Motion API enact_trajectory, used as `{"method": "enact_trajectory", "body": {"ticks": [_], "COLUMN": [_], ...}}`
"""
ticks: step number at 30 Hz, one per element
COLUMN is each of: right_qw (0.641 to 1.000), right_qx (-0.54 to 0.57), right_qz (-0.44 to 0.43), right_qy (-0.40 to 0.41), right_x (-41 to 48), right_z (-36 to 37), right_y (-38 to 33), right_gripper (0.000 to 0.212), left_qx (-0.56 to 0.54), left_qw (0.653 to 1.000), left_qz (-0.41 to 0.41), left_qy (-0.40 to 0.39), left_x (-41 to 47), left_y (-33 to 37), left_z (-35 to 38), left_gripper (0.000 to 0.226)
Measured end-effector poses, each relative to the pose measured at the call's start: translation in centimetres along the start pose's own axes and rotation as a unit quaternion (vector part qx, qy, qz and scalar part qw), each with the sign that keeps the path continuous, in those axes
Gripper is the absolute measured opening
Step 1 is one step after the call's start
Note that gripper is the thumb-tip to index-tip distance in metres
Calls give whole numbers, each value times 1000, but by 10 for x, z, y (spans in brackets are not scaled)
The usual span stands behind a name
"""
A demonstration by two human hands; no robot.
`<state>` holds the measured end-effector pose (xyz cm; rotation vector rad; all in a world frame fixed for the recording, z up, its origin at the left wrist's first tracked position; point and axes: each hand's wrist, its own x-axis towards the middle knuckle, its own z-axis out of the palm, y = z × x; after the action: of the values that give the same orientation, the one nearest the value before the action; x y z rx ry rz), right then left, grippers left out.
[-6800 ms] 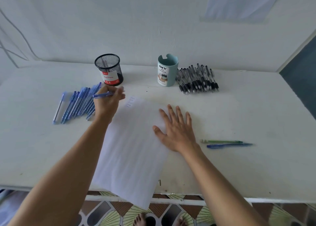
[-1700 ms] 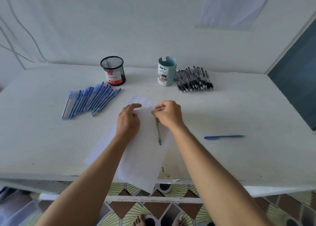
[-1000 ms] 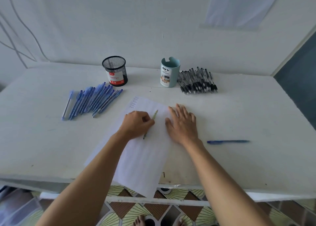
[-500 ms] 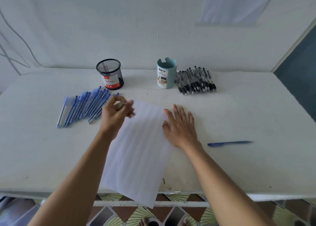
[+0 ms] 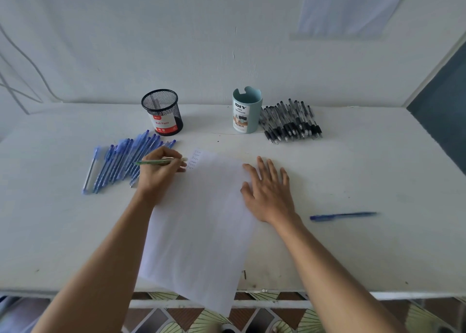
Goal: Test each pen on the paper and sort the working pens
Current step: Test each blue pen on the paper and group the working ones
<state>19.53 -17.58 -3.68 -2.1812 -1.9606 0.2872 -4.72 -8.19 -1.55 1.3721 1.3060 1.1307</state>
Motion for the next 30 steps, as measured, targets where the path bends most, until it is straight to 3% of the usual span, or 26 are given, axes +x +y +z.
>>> {"method": "enact_trajectory", "body": {"ticks": [6,13,19,22,23,25,26,28,30], "right_qw": [1000,1000,1000,1000,1000,1000,1000,1000,1000], "right_qx": [8,9,7,10,8,5,6,8,9], "right_qz": [2,4,4,5,6,7,7,6,7], "right_qy": [-5,-3,-6,-8,-9,-7,-6,-4,-3], "right_x": [-1,-1,-2,-2,-1,-1,-1,-1,0], "right_z": [-1,-1,-2,-1,-1,-1,-1,0,0], "right_y": [0,-1,-1,-1,0,-1,-1,-1,-1], "right_gripper": [54,54,53,53,54,54,54,53,53], "left_qx": [-89,-47,-43,-66,-64,-37,-35,-73,-107], "left_qw": [995,998,995,984,986,997,999,997,994], "left_qz": [-34,-24,32,18,8,10,18,14,7], "left_qy": [-6,-37,-84,-163,-155,-72,-27,-8,-12], "left_x": [0,1,-6,-6,-7,-7,-8,-5,1], "left_y": [7,13,13,8,9,18,22,21,17], "left_z": [5,9,6,0,1,5,6,3,0], "left_gripper": [17,75,62,104,98,43,31,50,48]}}
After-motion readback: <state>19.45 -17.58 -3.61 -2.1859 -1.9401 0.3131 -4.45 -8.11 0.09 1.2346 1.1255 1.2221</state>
